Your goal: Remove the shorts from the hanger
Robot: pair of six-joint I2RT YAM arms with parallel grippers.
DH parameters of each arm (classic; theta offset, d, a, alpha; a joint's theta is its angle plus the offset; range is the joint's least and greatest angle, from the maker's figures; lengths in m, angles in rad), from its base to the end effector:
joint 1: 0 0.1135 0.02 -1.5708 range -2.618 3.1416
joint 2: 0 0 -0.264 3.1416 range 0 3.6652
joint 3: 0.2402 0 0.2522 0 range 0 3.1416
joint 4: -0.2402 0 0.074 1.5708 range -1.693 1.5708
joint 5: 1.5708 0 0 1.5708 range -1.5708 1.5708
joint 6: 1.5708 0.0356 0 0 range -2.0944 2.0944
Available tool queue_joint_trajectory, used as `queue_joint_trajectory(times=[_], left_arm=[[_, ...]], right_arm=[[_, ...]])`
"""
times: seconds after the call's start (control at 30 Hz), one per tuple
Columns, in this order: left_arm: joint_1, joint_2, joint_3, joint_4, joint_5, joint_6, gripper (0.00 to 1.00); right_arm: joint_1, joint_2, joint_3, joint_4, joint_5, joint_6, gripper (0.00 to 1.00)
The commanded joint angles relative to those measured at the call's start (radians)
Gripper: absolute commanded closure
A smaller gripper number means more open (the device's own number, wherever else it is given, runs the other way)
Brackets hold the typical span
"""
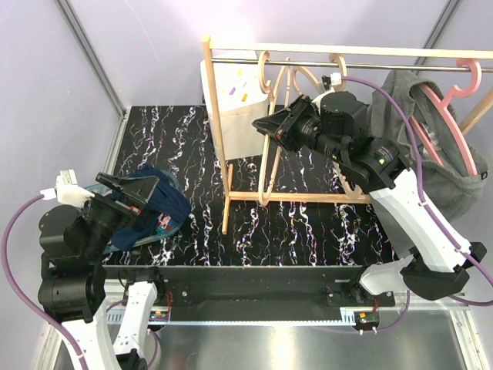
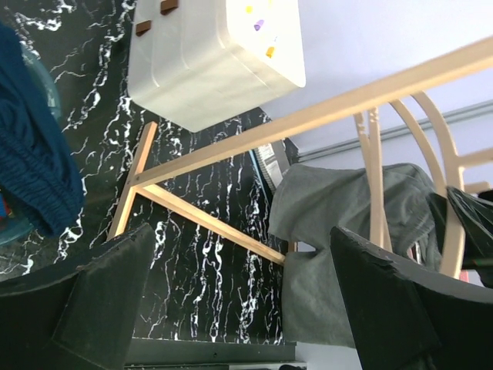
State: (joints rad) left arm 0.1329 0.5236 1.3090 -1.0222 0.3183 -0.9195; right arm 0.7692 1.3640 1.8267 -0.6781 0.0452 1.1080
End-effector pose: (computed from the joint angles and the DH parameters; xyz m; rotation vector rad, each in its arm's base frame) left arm 0.0282 -0.0075 0.4358 -0.7320 1.7290 -0.8382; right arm 0.1917 0.1833 0.5115 0.3702 1.9499 1.2620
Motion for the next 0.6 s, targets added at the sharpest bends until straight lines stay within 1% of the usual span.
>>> queue_joint_trajectory(times=[0.0, 0.1, 0.3, 0.33, 0.47, 0.5, 0.57], left_arm=[[0.004, 0.007, 0.053, 0.044, 0.061, 0.027, 0.01], [0.004, 0.007, 0.061, 0.045, 0.068, 0.037, 0.02], [0.004, -0.007, 0.047, 0.048, 0.090, 0.028, 0.02], [0.004, -0.011, 0.045, 0.050, 0.091, 0.030, 0.02], [0.004, -0.022, 0.038, 0.051, 0.090, 0.028, 0.02], [0.005, -0.023, 0.036, 0.051, 0.090, 0.028, 0.02], [0.004, -0.027, 0.036, 0.051, 0.088, 0.028, 0.02]], right_arm=[[-0.007, 0.009, 0.033, 0.029, 0.076, 0.030, 1.00], [-0.007, 0.003, 0.000, 0.052, 0.087, 0.039, 1.00], [-0.008, -0.020, -0.132, 0.282, 0.009, 0.076, 1.00], [-0.008, -0.020, -0.159, 0.348, 0.001, 0.053, 1.00], [-0.008, -0.031, -0.205, 0.422, 0.012, 0.016, 0.98], [-0.010, -0.035, -0.239, 0.487, 0.005, 0.006, 0.97], [-0.010, -0.037, -0.242, 0.488, 0.040, -0.048, 0.97]])
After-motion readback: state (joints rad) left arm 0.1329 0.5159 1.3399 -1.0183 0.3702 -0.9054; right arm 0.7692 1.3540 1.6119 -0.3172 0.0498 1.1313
